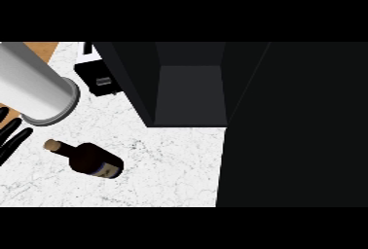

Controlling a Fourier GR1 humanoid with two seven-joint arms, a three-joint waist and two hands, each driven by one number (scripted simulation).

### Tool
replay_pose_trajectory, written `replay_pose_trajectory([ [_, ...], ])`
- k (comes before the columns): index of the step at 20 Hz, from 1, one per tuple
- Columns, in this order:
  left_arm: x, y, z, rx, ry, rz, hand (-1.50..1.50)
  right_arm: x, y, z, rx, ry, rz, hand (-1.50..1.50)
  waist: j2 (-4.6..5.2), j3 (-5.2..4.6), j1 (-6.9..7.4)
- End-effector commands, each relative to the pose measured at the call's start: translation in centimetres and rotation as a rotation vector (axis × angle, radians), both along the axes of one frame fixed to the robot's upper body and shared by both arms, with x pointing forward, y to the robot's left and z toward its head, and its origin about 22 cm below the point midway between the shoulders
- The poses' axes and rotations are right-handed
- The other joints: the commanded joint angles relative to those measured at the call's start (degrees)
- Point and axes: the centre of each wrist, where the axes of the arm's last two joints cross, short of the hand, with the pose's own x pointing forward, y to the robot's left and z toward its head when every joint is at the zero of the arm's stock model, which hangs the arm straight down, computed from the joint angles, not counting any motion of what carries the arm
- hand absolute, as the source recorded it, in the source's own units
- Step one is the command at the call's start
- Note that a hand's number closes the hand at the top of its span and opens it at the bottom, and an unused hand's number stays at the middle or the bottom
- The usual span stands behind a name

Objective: Pick up the wine, place it into the cabinet and close the cabinet

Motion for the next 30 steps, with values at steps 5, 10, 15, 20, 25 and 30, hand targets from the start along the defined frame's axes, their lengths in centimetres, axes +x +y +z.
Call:
replay_pose_trajectory([
  [5, 2.1, 0.3, -3.4, 0.021, 0.018, -0.008, -1.5, -3.1, 0.2, 0.9, 0.044, -0.042, 0.04, -1.5, 0.02, 0.02, -0.28],
  [10, 3.5, -1.3, -6.4, 0.026, 0.022, 0.024, -1.5, -2.1, 0.0, 1.7, 0.028, -0.039, 0.054, -1.5, 0.08, 0.0, -0.21],
  [15, 4.3, 0.7, -8.2, 0.054, 0.016, 0.081, -1.5, -3.6, -0.6, 2.3, 0.049, -0.043, 0.042, -1.5, 0.03, -0.02, -0.5],
  [20, 4.8, 1.3, -12.2, 0.033, 0.054, 0.045, -1.5, -3.5, -0.2, 2.6, 0.017, -0.042, 0.035, -1.5, 0.05, -0.04, -0.46],
  [25, 6.5, 0.9, -11.4, 0.043, 0.028, 0.064, -1.5, -3.6, -0.4, 3.0, 0.032, -0.054, 0.039, -1.5, -0.01, 0.0, -0.24],
  [30, 6.1, 0.9, -16.6, 0.035, 0.073, 0.014, -1.5, -2.9, -0.6, 2.4, 0.027, -0.038, 0.024, -1.5, 0.11, -0.04, -0.58],
])
